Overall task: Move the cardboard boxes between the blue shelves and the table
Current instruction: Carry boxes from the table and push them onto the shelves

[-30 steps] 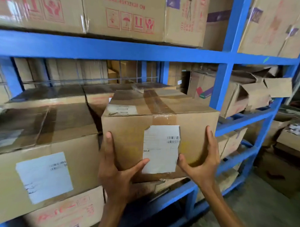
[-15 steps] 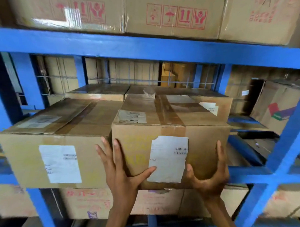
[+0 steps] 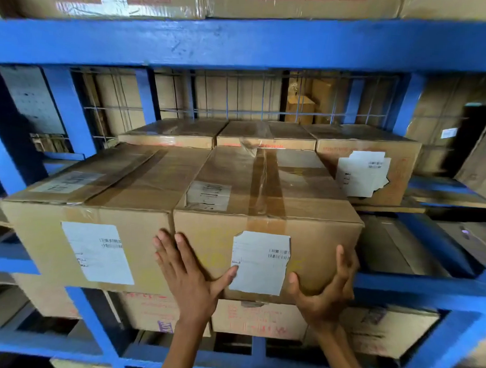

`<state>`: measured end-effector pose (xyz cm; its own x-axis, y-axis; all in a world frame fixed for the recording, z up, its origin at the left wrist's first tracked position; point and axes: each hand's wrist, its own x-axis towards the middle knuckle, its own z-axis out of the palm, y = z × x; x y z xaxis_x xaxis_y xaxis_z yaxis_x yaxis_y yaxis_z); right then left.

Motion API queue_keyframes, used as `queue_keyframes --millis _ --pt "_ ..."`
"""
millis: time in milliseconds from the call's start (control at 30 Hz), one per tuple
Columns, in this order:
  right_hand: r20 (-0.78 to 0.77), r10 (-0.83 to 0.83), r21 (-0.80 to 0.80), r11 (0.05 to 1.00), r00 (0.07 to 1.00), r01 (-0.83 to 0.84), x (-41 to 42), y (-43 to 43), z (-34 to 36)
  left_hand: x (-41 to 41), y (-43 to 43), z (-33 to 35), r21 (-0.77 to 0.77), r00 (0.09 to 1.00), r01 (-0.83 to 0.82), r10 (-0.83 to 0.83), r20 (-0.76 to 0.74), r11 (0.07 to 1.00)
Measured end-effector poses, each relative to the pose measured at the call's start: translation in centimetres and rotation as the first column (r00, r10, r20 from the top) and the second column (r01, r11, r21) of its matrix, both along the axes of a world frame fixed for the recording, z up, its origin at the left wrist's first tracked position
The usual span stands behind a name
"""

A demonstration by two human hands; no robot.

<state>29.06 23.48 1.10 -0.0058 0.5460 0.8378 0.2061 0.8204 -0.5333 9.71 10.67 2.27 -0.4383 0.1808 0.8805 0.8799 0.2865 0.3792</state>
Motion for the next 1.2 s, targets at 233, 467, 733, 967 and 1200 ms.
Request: queue_keyframes --millis 233,467,733,967,1200 --pt "-0.053 0.038 -0.003 0.999 0.998 -0.038 0.4 -0.3 -0.4 1.0 0.4 -1.2 0.028 0.998 0.028 -0.03 0.053 0.999" --pt "-0.035 0.018 0.052 0.999 0.999 -0.016 0.5 -0.6 0.1 2.0 0.3 -1.5 0.034 0.995 0.062 -0.065 0.077 0.997" --pt "0.146 -0.235 0.374 0.912 0.961 0.166 -2.2 -3.0 0.2 3.3 1.6 -1.0 -0.014 0.985 0.086 -0.087 -0.15 0.996" --pt "0.182 -0.416 0.398 0.86 0.891 0.32 -5.4 -1.4 -1.0 1.6 3.4 -2.5 0.013 0.954 -0.058 0.059 -0.294 0.998" --pt "0.158 -0.455 0.415 0.836 0.877 0.359 -6.2 -0.6 -1.7 0.8 4.1 -3.3 0.049 0.944 -0.05 0.064 -0.324 0.998"
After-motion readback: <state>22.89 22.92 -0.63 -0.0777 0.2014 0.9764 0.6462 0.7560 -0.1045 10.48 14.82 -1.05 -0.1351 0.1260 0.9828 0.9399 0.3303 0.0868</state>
